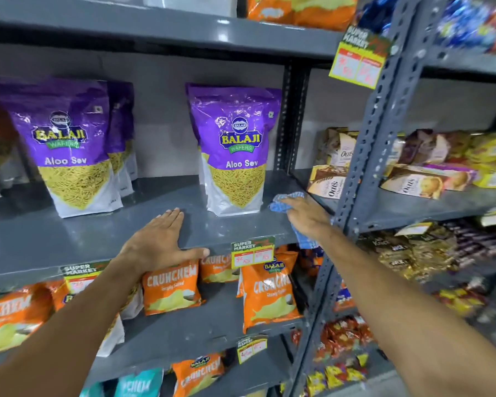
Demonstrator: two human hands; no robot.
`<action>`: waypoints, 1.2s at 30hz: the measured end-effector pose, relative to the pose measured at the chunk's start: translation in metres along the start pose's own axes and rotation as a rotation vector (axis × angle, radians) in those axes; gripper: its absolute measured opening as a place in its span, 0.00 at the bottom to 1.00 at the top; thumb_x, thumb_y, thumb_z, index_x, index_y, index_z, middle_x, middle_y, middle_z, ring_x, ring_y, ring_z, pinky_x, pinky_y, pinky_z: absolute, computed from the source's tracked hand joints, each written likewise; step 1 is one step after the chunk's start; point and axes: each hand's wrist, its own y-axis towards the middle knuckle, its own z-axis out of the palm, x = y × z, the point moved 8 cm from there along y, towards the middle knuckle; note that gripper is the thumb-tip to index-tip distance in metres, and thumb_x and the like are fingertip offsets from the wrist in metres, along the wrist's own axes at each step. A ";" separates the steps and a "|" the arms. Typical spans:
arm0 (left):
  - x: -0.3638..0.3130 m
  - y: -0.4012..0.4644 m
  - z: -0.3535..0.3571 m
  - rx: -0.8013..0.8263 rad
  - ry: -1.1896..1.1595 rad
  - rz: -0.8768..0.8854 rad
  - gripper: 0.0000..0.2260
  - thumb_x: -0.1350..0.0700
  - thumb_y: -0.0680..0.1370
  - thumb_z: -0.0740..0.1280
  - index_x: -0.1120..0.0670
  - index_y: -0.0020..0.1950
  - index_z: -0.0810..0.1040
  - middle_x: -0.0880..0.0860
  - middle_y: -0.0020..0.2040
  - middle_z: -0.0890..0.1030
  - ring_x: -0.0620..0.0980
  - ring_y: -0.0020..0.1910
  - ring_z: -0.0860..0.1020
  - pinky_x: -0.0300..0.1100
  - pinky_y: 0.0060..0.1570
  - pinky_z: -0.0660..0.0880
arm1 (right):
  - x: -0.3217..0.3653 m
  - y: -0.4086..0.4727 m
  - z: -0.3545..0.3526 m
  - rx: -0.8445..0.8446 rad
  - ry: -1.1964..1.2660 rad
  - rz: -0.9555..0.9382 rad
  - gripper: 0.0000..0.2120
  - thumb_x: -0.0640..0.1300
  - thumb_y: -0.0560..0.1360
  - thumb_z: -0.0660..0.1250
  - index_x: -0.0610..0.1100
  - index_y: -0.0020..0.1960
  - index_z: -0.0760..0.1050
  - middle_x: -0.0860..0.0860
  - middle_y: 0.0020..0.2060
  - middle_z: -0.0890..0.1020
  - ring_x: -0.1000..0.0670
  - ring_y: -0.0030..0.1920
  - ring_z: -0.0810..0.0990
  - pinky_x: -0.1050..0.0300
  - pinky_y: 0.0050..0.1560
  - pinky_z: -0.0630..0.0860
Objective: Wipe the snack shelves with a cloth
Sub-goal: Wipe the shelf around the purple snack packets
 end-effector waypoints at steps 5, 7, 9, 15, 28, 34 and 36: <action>0.000 -0.002 -0.002 0.003 -0.008 0.007 0.66 0.11 0.62 0.48 0.56 0.86 0.45 0.54 0.87 0.48 0.51 0.86 0.48 0.50 0.85 0.49 | 0.016 -0.042 0.008 0.083 0.085 -0.084 0.25 0.41 0.79 0.58 0.63 0.69 0.73 0.52 0.76 0.70 0.45 0.66 0.76 0.47 0.67 0.70; 0.000 -0.002 -0.002 0.003 -0.012 0.006 0.67 0.10 0.62 0.48 0.56 0.86 0.45 0.54 0.87 0.47 0.52 0.86 0.48 0.50 0.85 0.49 | 0.014 -0.048 0.001 0.057 0.232 -0.106 0.22 0.41 0.81 0.60 0.62 0.68 0.74 0.50 0.73 0.73 0.46 0.50 0.82 0.50 0.53 0.77; 0.001 -0.002 -0.001 0.001 -0.010 0.007 0.67 0.10 0.61 0.48 0.56 0.86 0.45 0.54 0.87 0.47 0.52 0.86 0.48 0.49 0.85 0.49 | 0.003 -0.046 -0.008 -0.047 0.211 -0.106 0.21 0.41 0.83 0.57 0.58 0.73 0.70 0.48 0.71 0.74 0.43 0.50 0.83 0.50 0.49 0.79; 0.003 0.003 0.002 -0.016 0.016 0.018 0.63 0.12 0.65 0.51 0.55 0.86 0.45 0.53 0.87 0.48 0.51 0.86 0.49 0.48 0.84 0.48 | -0.003 -0.042 0.006 -0.149 -0.071 0.049 0.21 0.47 0.83 0.53 0.49 0.75 0.68 0.41 0.70 0.75 0.40 0.72 0.69 0.45 0.70 0.70; 0.003 -0.001 0.002 -0.019 0.055 0.028 0.64 0.12 0.64 0.46 0.55 0.86 0.44 0.54 0.87 0.47 0.51 0.86 0.49 0.50 0.85 0.49 | 0.093 -0.086 0.037 -0.179 0.200 -0.234 0.19 0.48 0.83 0.55 0.51 0.73 0.71 0.51 0.71 0.76 0.48 0.71 0.73 0.49 0.71 0.70; 0.034 -0.047 -0.003 -0.085 0.168 0.008 0.65 0.13 0.62 0.39 0.58 0.86 0.45 0.56 0.87 0.47 0.53 0.86 0.46 0.48 0.84 0.44 | 0.141 -0.095 0.066 -0.330 -0.077 -0.291 0.22 0.48 0.78 0.55 0.47 0.68 0.76 0.46 0.66 0.80 0.44 0.69 0.74 0.48 0.74 0.66; 0.060 -0.068 -0.006 -0.087 0.155 -0.072 0.67 0.12 0.61 0.36 0.58 0.86 0.46 0.56 0.87 0.47 0.53 0.86 0.46 0.48 0.84 0.43 | 0.181 -0.094 0.078 -0.298 -0.053 -0.372 0.21 0.48 0.78 0.55 0.47 0.67 0.76 0.46 0.64 0.80 0.43 0.68 0.75 0.48 0.72 0.68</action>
